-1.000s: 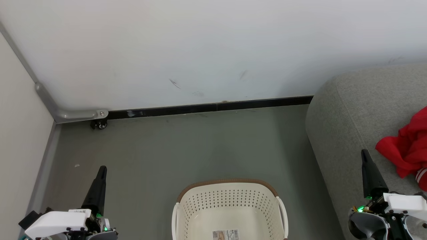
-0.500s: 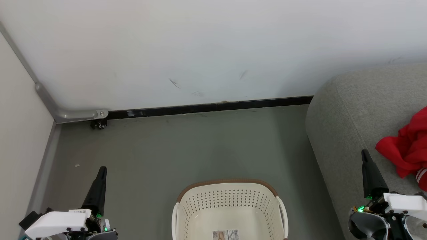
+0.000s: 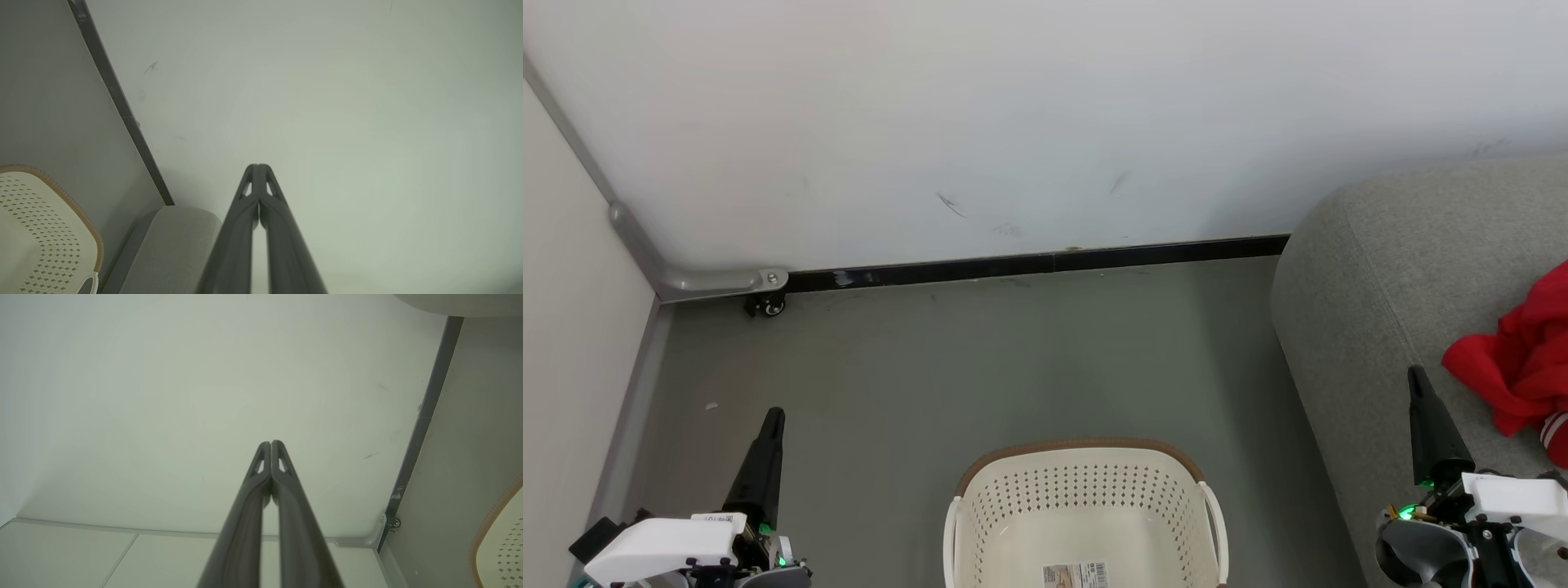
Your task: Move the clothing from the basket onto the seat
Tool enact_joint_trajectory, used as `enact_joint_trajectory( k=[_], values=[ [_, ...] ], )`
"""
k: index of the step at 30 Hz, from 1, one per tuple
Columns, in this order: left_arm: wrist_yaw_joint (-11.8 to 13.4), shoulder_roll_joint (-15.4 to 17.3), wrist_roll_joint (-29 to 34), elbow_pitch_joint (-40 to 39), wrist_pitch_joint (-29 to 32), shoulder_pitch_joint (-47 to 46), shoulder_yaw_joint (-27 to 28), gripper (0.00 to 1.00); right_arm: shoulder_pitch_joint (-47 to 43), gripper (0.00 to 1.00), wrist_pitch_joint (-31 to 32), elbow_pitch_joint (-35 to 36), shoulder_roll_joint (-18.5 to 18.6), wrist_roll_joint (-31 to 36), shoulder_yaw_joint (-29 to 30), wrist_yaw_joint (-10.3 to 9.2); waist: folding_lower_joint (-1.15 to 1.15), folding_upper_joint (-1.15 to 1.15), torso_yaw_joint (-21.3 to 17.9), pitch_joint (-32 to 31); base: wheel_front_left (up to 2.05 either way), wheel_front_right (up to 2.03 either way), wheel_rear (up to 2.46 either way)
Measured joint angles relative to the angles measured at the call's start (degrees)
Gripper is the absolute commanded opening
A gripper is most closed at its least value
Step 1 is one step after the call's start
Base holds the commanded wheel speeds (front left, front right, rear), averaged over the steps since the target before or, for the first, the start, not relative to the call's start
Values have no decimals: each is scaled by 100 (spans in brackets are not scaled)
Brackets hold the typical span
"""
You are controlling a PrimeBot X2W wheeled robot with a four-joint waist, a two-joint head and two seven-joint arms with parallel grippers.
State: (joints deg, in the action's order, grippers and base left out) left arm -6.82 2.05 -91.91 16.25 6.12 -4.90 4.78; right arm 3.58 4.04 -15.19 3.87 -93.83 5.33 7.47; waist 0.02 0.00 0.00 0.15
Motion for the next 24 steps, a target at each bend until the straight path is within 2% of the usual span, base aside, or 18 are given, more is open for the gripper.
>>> enact_joint_trajectory(
  k=[24],
  values=[
    [0,0,0,2,0,0,0,0,0,0,2,-1,-1,0,5,0,0,0,0,0,0,0,0]
  ],
)
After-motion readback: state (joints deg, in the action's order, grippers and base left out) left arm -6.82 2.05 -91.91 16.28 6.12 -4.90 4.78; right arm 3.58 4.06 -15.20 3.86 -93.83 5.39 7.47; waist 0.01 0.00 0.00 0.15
